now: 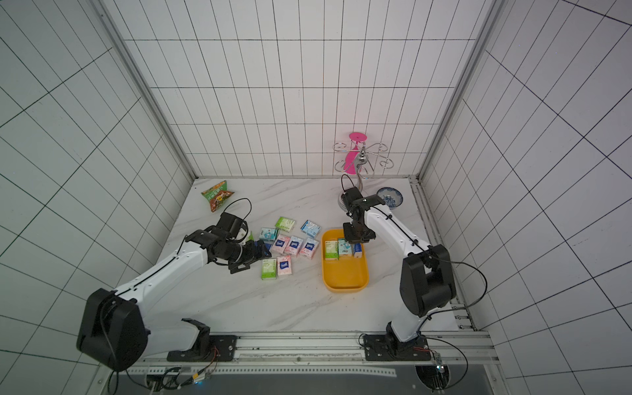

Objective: Put the pocket tissues into the storage box
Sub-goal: Place the pocket tissues in the storage box.

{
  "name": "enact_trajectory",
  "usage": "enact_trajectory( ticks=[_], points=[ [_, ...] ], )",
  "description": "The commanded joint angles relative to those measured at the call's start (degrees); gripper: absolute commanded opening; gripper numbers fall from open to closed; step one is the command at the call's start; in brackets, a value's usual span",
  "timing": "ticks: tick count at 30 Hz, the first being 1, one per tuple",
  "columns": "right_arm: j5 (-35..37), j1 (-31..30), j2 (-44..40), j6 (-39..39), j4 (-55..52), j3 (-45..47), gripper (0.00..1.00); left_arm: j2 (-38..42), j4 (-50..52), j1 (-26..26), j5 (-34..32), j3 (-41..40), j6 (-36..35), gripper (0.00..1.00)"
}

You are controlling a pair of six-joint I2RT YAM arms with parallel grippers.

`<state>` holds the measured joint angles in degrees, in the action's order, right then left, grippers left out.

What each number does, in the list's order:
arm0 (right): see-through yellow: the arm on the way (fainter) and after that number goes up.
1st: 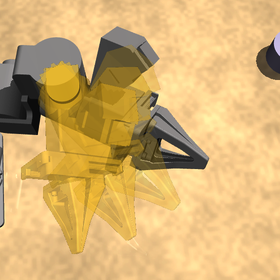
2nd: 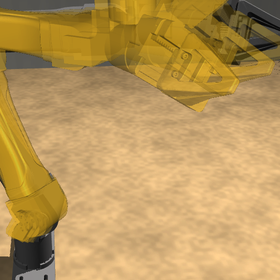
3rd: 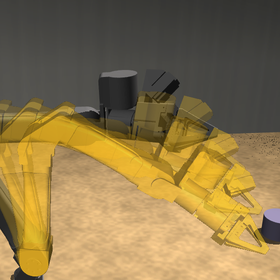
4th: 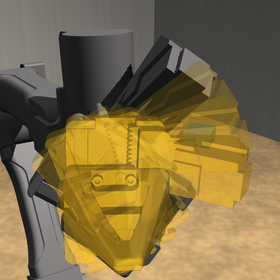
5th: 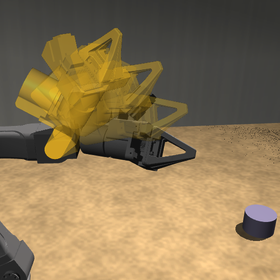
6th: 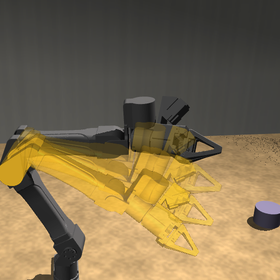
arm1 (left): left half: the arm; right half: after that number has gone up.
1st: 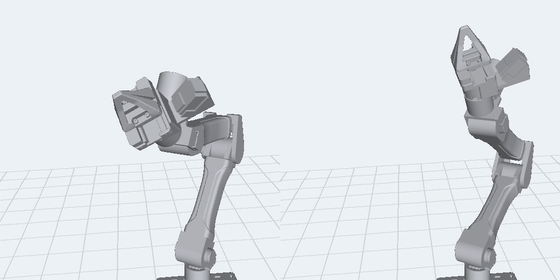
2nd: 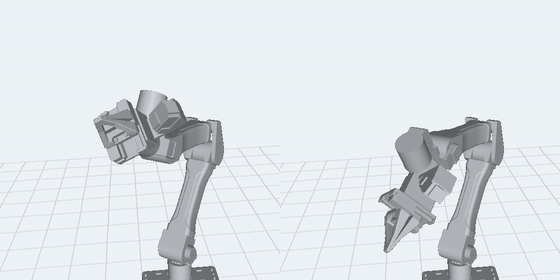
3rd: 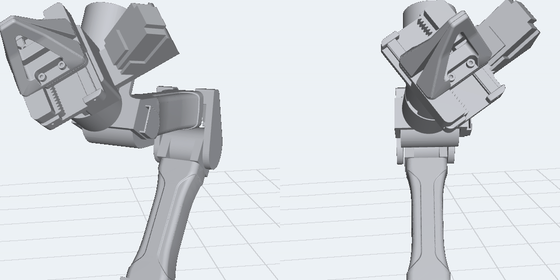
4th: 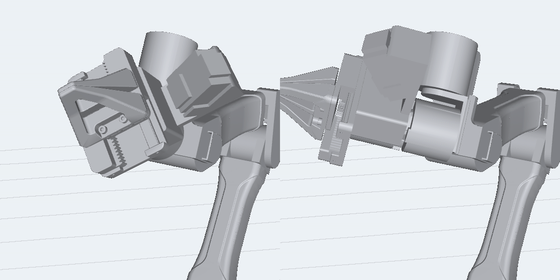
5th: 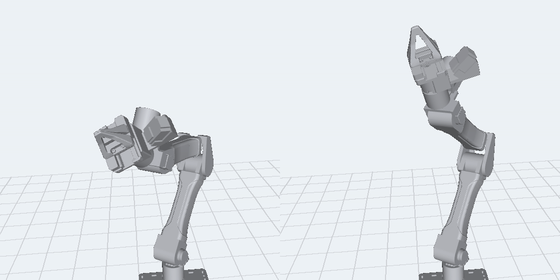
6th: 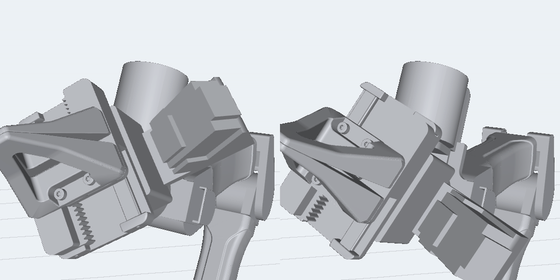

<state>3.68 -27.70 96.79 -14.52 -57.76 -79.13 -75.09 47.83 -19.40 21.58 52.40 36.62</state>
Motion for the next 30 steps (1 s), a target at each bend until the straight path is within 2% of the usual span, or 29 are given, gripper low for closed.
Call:
enact_trajectory(
  ticks=[1,13,22,30],
  points=[
    [3.52,0.40,3.22,2.19,1.93,-0.05,0.21,0.21,0.69,1.09,0.45,2.13,-1.96,0.97],
    [7.35,0.57,9.06,2.57,4.93,-2.60,0.22,4.53,4.50,3.22,-2.23,1.04,-4.10,0.97],
    [7.74,0.61,10.73,1.60,7.42,-3.37,0.24,3.91,4.50,3.40,-2.03,1.74,-4.29,0.98],
    [6.73,0.55,8.94,0.67,6.41,-4.71,0.39,3.93,4.38,3.40,-1.83,1.57,-4.01,0.97]
  ],
)
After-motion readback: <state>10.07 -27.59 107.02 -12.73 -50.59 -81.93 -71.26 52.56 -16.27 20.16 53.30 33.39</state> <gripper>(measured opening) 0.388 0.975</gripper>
